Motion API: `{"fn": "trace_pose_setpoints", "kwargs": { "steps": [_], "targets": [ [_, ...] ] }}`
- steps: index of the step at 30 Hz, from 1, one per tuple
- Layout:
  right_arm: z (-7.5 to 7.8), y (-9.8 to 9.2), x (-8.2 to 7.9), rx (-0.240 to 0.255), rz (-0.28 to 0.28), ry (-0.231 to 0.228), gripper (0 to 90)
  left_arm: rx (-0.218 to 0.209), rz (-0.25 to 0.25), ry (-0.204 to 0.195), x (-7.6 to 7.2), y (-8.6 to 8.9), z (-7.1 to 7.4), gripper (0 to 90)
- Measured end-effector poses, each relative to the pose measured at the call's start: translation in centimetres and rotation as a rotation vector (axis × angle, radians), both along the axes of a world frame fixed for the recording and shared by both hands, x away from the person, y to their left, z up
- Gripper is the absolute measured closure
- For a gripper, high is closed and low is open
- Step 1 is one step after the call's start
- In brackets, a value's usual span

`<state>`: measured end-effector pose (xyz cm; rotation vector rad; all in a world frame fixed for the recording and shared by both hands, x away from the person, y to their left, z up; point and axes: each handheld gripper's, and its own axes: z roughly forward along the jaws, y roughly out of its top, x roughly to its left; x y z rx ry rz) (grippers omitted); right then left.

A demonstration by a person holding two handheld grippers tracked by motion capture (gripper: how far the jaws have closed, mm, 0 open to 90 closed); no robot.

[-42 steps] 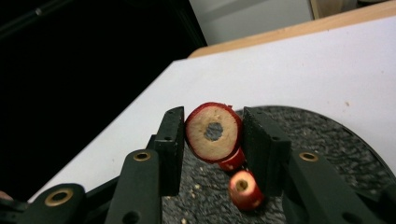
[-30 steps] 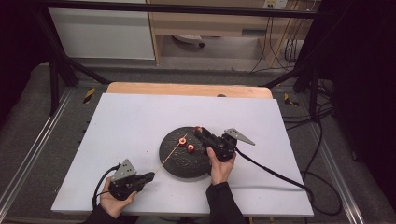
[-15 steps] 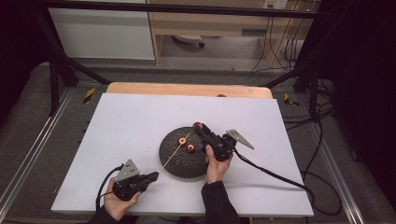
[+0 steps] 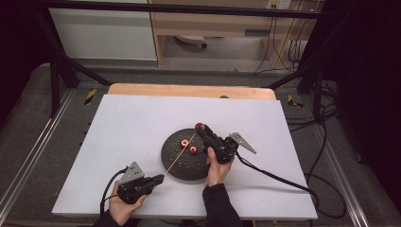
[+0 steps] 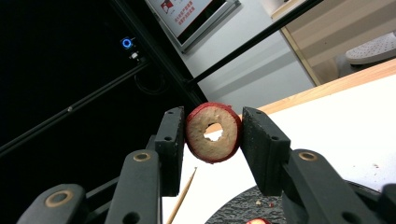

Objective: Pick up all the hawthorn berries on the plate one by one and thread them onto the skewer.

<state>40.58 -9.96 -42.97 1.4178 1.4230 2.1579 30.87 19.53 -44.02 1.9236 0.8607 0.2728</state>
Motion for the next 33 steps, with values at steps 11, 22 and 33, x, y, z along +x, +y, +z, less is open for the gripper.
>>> {"fn": "trace_pose_setpoints", "kwargs": {
  "steps": [11, 22, 33],
  "targets": [
    [-0.1, 0.1, -0.1, 0.012, 0.004, -0.006, 61.0, -0.018, 0.006, 0.008, 0.0, -0.4, 0.0, 88.0],
    [-0.5, 0.3, -0.2, 0.022, 0.014, -0.007, 61.0, -0.059, 0.031, 0.024, 0.0, -1.0, 0.3, 88.0],
    [-0.4, 0.3, -0.2, 0.04, 0.021, -0.014, 61.1, -0.077, 0.061, 0.015, 0.0, -1.9, 0.8, 88.0]
  ]
}}
